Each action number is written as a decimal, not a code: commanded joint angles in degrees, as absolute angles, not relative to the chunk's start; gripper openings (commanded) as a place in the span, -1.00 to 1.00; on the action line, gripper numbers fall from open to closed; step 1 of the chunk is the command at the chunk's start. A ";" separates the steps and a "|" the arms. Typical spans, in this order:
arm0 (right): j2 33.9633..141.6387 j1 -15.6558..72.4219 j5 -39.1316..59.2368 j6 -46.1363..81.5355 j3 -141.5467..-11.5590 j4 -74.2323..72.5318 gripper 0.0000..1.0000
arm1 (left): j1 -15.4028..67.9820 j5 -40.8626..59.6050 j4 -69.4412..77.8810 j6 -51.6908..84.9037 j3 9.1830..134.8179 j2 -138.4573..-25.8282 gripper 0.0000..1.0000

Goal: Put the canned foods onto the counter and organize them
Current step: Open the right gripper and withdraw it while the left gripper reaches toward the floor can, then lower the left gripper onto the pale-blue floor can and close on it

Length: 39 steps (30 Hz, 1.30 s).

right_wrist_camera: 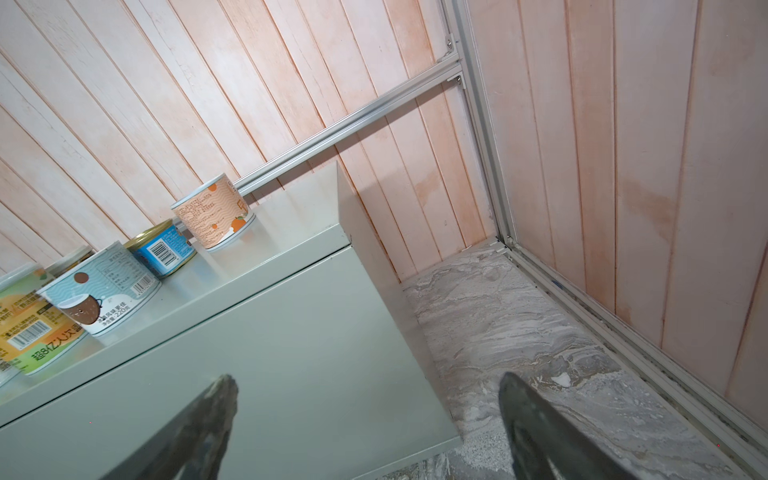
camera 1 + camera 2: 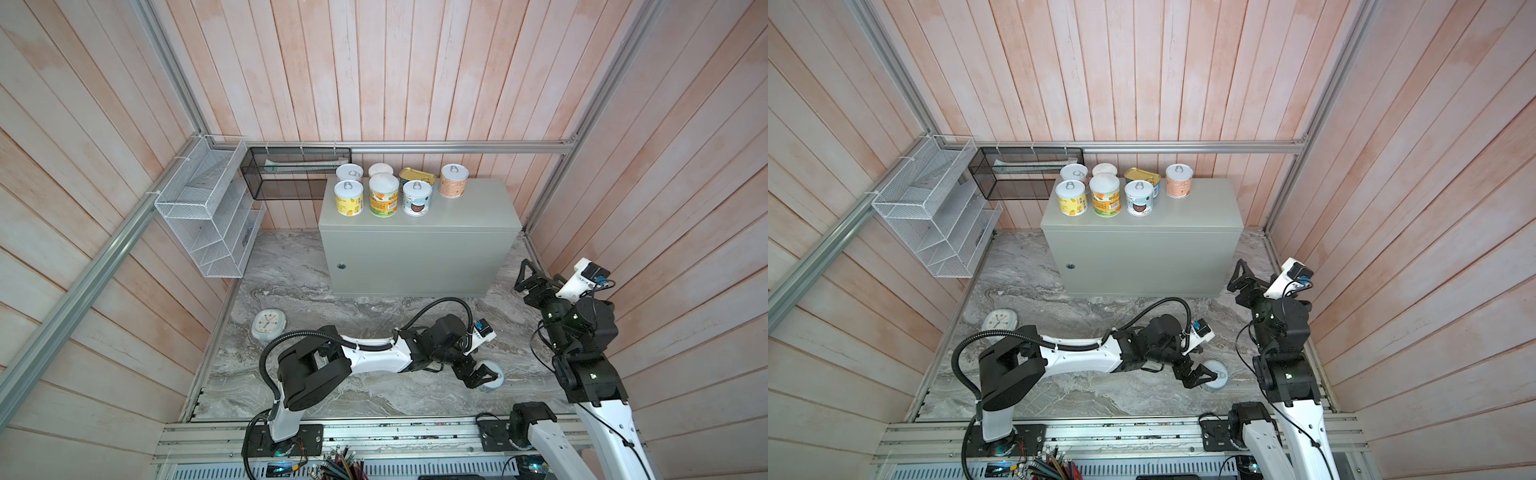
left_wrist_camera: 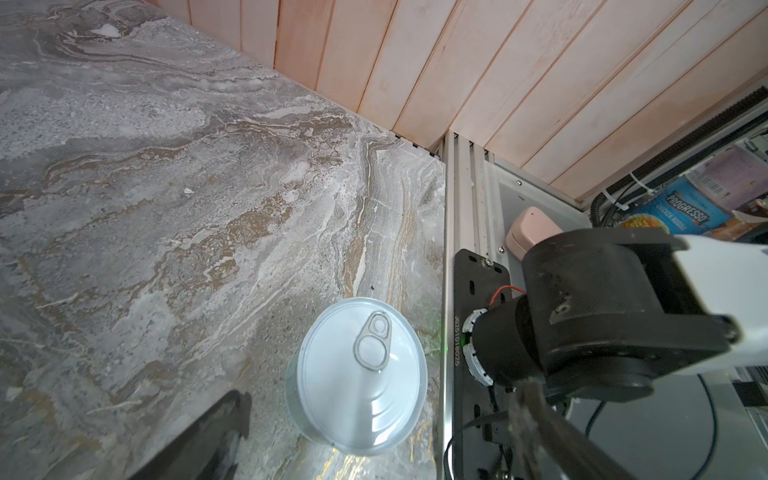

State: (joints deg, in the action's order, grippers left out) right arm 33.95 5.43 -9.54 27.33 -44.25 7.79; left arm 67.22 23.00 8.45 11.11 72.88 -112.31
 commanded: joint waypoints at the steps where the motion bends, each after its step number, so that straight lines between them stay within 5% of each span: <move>1: 33.53 5.19 -12.21 26.27 -45.07 9.25 0.96 | 68.34 21.79 4.71 8.44 76.36 -114.52 1.00; 14: 32.50 5.11 -11.01 26.26 -44.64 9.15 0.95 | 71.72 7.10 -6.21 8.55 85.41 -120.45 1.00; 39: 34.23 5.10 -10.63 24.54 -44.47 9.31 0.95 | 73.30 6.92 -17.51 5.80 97.43 -129.09 1.00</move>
